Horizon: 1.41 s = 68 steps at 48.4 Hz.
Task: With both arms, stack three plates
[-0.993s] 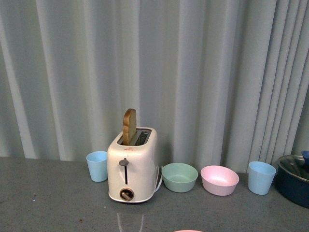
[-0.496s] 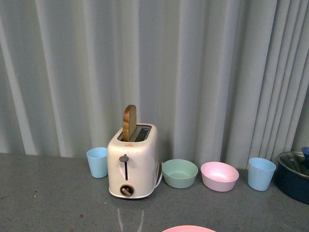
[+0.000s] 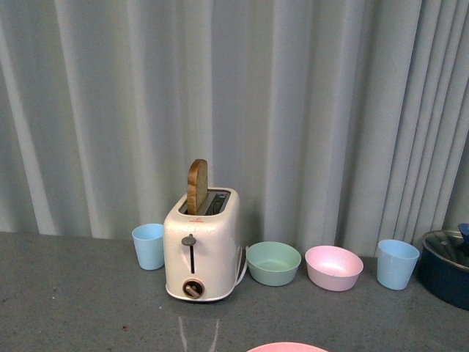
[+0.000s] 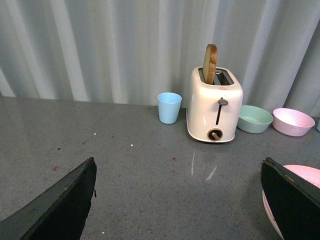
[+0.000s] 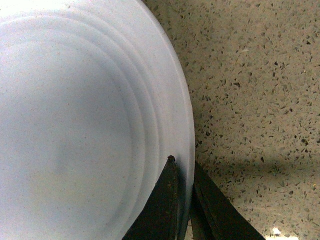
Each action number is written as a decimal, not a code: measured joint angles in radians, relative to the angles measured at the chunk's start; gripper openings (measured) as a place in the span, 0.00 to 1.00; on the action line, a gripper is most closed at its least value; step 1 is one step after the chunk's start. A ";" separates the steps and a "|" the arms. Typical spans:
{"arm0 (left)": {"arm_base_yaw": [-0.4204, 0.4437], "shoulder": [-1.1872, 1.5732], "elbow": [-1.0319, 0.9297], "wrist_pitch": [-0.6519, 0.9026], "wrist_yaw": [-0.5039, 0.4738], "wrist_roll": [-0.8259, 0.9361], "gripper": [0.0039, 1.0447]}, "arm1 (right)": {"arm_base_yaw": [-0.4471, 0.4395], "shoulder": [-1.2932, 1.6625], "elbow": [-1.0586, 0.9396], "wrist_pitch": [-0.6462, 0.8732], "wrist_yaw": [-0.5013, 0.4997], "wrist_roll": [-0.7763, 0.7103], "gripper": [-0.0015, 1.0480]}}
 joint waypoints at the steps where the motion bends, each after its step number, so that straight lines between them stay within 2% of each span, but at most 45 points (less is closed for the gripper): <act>1: 0.000 0.000 0.000 0.000 0.000 0.000 0.94 | -0.005 -0.002 0.000 -0.007 -0.003 -0.002 0.04; 23: 0.000 0.000 0.000 0.000 0.000 0.000 0.94 | -0.122 -0.208 0.037 -0.215 0.003 -0.136 0.03; 35: 0.000 0.000 0.000 0.000 0.000 0.000 0.94 | -0.104 -0.385 0.090 -0.277 -0.035 -0.116 0.03; 42: 0.000 0.000 0.000 0.000 0.000 0.000 0.94 | -0.011 -0.492 0.096 -0.278 -0.076 -0.040 0.03; 50: 0.000 0.000 0.000 0.000 0.000 0.000 0.94 | 0.150 -0.564 0.084 -0.255 -0.078 0.061 0.03; 54: 0.000 0.000 0.000 0.000 0.000 0.000 0.94 | 0.253 -0.570 0.068 -0.224 -0.060 0.119 0.03; 59: 0.000 0.000 0.000 0.000 0.000 0.000 0.94 | 0.430 -0.537 0.033 -0.149 -0.019 0.214 0.03; 68: 0.000 0.000 0.000 0.000 0.000 0.000 0.94 | 0.618 -0.425 0.014 -0.050 -0.006 0.311 0.03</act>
